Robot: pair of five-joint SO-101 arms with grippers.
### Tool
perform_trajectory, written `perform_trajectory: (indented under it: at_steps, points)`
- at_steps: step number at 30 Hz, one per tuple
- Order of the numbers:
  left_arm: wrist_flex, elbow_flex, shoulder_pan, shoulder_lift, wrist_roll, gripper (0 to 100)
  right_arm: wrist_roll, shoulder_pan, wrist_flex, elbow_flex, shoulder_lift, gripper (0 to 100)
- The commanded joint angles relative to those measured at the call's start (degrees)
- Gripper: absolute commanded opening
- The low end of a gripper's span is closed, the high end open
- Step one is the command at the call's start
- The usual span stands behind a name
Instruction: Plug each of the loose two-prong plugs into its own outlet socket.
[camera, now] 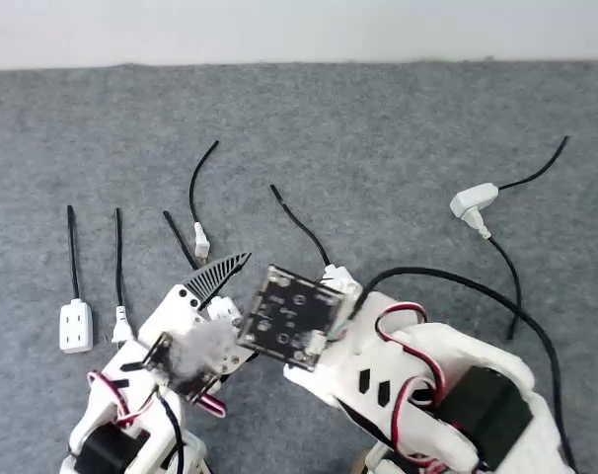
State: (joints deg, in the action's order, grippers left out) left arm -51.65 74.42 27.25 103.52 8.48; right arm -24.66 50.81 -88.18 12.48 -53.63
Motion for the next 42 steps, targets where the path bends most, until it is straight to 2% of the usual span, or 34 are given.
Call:
perform_trajectory:
  at_steps: [1,5,17,22,25,28,32,36,42]
  points:
    - [2.02,-0.31,-2.46,1.05,0.62,22,0.26,0.4,-0.66,-0.35,-0.4,0.8]
    - [3.08,-0.04,-6.33,1.05,0.26,22,0.26,0.4,-2.15,-0.35,-0.4,0.8]
    - [3.34,0.84,-6.42,1.05,0.26,22,0.26,0.31,-0.48,4.57,-0.66,0.8]
    - [3.78,0.92,-7.03,1.05,0.62,22,0.62,-7.08,4.44,9.41,-0.84,1.3]
    - [6.42,1.36,-11.6,0.97,0.35,22,0.97,-13.14,8.57,10.9,-0.4,5.6]
    - [13.01,4.79,-17.93,0.97,0.0,22,6.33,-16.57,10.51,13.36,-0.31,13.1]
    - [20.84,10.07,-22.07,0.97,-3.16,22,11.08,-17.1,14.2,20.75,-0.31,18.0]
    - [22.33,11.3,-23.82,0.97,-3.52,22,11.52,-17.36,20.26,28.4,-0.31,18.0]
    - [25.32,14.2,-23.82,0.88,-3.43,22,20.48,-17.45,28.26,38.33,-0.31,18.1]
